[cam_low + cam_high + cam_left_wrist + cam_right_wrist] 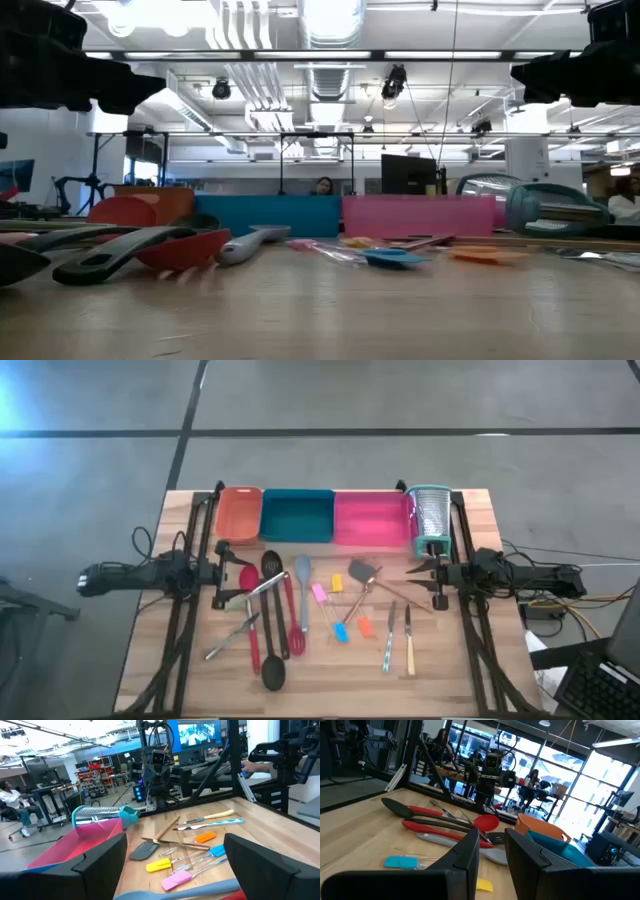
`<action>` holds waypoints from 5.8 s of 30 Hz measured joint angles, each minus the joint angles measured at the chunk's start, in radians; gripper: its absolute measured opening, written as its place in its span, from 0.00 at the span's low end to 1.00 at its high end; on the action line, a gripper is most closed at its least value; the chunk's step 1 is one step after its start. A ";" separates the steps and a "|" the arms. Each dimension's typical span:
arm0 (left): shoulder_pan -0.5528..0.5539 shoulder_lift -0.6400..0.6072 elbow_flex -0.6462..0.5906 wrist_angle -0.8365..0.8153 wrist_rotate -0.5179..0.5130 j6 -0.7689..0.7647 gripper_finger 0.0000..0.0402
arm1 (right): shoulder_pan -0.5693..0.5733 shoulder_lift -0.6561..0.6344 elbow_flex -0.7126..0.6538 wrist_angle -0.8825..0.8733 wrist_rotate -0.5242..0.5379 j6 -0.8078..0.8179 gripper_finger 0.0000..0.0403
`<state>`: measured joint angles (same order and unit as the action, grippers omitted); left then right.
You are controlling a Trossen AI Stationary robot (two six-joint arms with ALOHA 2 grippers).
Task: Pick & Place Kitchen Items
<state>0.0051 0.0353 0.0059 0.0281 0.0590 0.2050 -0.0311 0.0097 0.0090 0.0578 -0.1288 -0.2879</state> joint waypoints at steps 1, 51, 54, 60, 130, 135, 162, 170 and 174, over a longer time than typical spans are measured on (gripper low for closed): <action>0.000 0.000 0.000 0.000 0.000 0.000 0.84 | 0.000 0.000 0.000 0.000 0.000 0.000 0.22; 0.000 0.000 0.000 0.000 0.000 0.000 0.84 | 0.000 -0.002 0.000 0.399 -0.002 0.001 0.19; 0.000 0.000 0.000 0.000 0.000 0.000 0.84 | 0.000 -0.002 0.000 0.434 -0.002 0.142 0.20; 0.000 0.000 0.000 0.000 0.000 0.000 0.84 | 0.000 0.000 0.000 0.477 -0.002 0.176 0.22; 0.000 0.002 0.000 0.115 0.003 -0.050 0.84 | -0.068 0.974 0.608 0.027 0.338 0.048 0.09; 0.000 0.002 0.000 0.288 0.004 -0.259 0.84 | -0.068 0.974 0.608 0.025 0.338 0.080 0.09; 0.001 0.004 0.005 0.378 -0.400 -0.309 0.84 | -0.068 0.975 0.606 0.038 0.340 0.146 0.10; -0.001 0.037 0.071 0.078 -0.406 -0.294 0.84 | -0.068 0.975 0.606 0.038 0.341 0.123 0.10; -0.001 0.131 0.165 -0.117 -0.476 -0.260 0.84 | -0.068 0.975 0.606 0.052 0.341 0.123 0.10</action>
<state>0.0044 0.1667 0.1710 -0.0884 -0.4173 -0.0554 -0.0986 0.9848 0.6147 0.1093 0.2119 -0.1646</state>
